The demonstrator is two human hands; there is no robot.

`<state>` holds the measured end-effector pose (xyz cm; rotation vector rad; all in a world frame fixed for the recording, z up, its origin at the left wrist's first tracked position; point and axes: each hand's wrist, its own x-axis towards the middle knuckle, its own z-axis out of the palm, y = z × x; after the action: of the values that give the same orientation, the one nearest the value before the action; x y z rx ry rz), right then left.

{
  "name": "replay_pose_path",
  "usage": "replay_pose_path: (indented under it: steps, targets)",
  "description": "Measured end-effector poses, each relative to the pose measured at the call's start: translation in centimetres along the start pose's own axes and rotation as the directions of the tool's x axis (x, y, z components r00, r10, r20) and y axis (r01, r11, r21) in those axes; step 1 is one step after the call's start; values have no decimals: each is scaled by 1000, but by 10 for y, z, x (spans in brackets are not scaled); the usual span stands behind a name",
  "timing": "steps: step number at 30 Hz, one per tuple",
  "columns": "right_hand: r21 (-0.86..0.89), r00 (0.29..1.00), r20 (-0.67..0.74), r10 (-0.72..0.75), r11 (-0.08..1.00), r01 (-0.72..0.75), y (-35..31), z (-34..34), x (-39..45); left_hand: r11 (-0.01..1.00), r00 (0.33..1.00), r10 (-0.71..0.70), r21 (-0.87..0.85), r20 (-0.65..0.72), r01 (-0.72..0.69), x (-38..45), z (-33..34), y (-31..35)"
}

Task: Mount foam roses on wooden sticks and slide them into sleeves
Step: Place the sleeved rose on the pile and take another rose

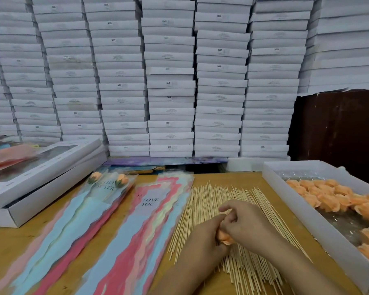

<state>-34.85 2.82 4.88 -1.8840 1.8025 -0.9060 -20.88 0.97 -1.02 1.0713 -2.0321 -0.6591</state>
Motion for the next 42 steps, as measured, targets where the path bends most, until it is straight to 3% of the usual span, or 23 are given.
replay_pose_path:
  steps: [3, 6, 9, 12, 19, 23, 29, 33, 38, 40, 42]
  targets:
    - [73, 997, -59, -44, 996, 48, 5, 1, 4, 995, 995, -58, -84, -82, 52, 2, -1, -2]
    - [121, 970, -241, 19, 993, 11, 18, 1, 8, 965, 964, -207, -197, -166, 174, 6, -4, -3]
    - [-121, 966, -222, 129, 980, -159, 41, 8, 7, 910, 917, -336, -325, -214, 257, 10, -8, -8]
    - [-357, 971, -176, 160, 909, -214, 51, 17, 4, 858, 887, -410, -420, -213, 296, 12, -12, -12]
    - [-364, 952, -221, 210, 888, -280, 50, 17, 6, 734, 844, -526, -560, -109, 385, 11, -19, -8]
    - [-212, 957, -186, 221, 942, -259, 54, 14, 7, 659, 822, -566, -635, -66, 403, 10, -22, -7]
    - [215, 971, -171, 170, 968, -131, 55, 2, 2, 497, 796, -605, -777, 8, 386, 13, -27, -11]
    - [577, 952, -150, 268, 805, -136, 55, -12, 3, 362, 807, -587, -873, 61, 328, 13, -32, -11]
    - [852, 964, -37, 265, 512, -108, 49, -21, 7, 272, 821, -561, -913, 106, 303, 12, -38, -9]
    - [882, 970, -64, 233, 468, -54, 47, -25, 6, 261, 829, -548, -920, 109, 293, 12, -40, -8]
    - [865, 966, -142, 216, 502, 15, 46, -28, 3, 222, 830, -546, -937, 110, 270, 13, -41, -8]
